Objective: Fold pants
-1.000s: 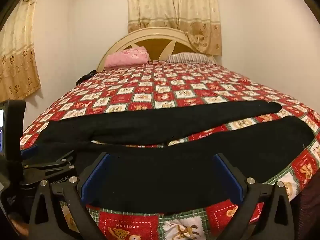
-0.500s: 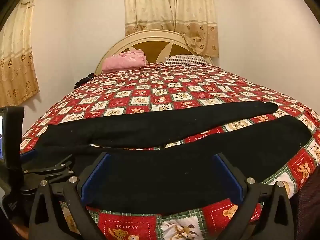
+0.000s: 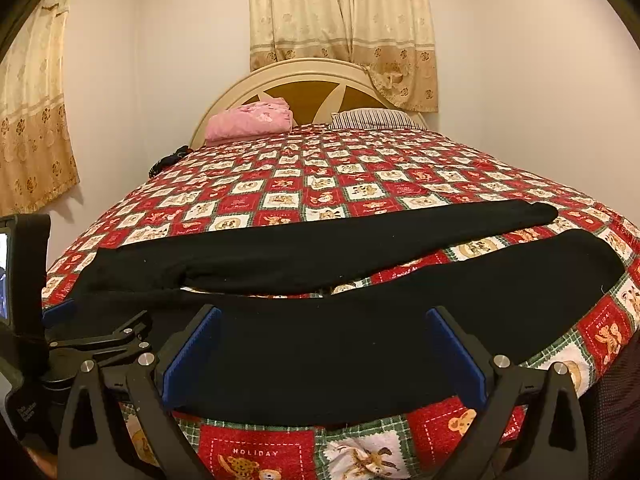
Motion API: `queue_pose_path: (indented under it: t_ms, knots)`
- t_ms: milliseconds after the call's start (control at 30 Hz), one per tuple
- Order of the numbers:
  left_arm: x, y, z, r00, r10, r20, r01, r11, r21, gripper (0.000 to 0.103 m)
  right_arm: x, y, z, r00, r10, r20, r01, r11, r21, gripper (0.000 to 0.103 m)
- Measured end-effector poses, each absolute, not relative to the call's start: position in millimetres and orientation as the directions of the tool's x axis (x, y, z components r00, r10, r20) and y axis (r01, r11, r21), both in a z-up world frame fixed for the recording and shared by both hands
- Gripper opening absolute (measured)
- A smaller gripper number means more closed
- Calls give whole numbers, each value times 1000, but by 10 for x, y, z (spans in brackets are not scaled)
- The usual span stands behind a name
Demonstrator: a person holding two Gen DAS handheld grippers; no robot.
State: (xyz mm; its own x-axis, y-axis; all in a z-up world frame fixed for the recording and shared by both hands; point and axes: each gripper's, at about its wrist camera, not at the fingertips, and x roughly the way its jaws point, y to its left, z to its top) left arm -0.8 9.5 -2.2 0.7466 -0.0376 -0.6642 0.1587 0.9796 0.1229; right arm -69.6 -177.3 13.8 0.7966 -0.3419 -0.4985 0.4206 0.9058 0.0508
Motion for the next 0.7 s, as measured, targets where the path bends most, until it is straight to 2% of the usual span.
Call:
queue_pose_path:
  t_ms: [700]
  knots:
    - [-3,102,-14,739,-45,-672,158,982,108,103,-710,-1760,153,804,-332,-494,411,910,57,102]
